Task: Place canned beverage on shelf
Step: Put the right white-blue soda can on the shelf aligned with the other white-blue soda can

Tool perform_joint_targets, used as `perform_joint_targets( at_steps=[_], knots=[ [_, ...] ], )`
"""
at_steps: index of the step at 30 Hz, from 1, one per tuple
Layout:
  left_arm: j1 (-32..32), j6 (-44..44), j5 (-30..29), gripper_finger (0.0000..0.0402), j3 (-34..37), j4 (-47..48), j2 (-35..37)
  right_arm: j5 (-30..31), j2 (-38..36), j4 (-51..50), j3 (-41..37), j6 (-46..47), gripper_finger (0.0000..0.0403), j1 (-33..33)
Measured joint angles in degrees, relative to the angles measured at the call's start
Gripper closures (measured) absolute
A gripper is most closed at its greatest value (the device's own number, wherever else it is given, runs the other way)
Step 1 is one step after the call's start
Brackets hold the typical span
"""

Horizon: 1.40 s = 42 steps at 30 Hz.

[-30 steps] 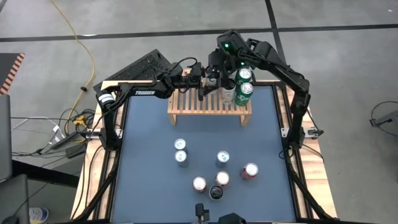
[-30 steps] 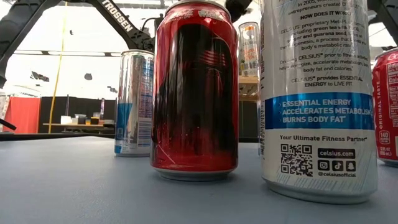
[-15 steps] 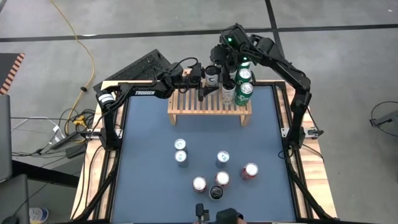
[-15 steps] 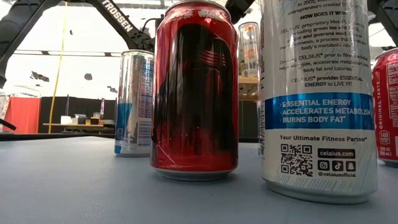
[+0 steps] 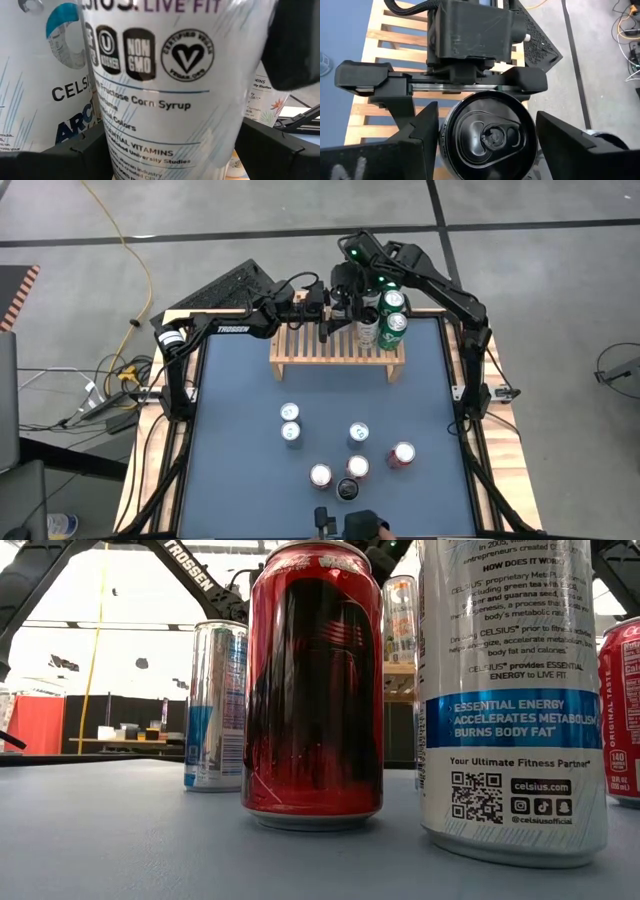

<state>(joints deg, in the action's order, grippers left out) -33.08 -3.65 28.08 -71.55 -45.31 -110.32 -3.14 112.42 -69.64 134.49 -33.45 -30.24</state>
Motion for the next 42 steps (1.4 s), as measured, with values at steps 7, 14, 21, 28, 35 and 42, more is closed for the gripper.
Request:
perform_joint_targets(
  at_steps=[7, 14, 21, 28, 35, 42],
  knots=[
    [0.0, 0.0, 0.0, 0.0074, 0.0, 0.0, 0.0, 0.0, 0.0, -1.3, 0.0, 0.5, 0.0173, 0.0],
    [0.0, 0.3, 0.1, 0.0074, 0.0, 0.0, 0.0, 0.1, 0.0, -1.3, 0.1, 0.5, 0.0213, 0.0],
    [-1.4, -0.9, 0.7, 0.0074, 0.1, 2.9, 1.2, 2.1, 0.0, -1.6, 0.1, 0.6, 0.0213, 0.0],
    [-2.9, -0.4, 2.9, 0.0074, 0.1, 9.1, 4.2, 3.2, -0.1, -1.8, 0.1, 0.6, 0.0213, 0.0],
    [-3.0, 5.3, 3.1, 0.0074, 0.1, 20.4, 7.8, 4.5, -0.1, -2.6, 0.1, 0.7, 0.0213, -0.2],
    [-3.0, 8.8, 1.8, 0.0074, 0.1, 22.7, 9.3, 6.6, -0.8, -4.4, 0.5, 0.9, 0.0212, -0.3]
  ],
)
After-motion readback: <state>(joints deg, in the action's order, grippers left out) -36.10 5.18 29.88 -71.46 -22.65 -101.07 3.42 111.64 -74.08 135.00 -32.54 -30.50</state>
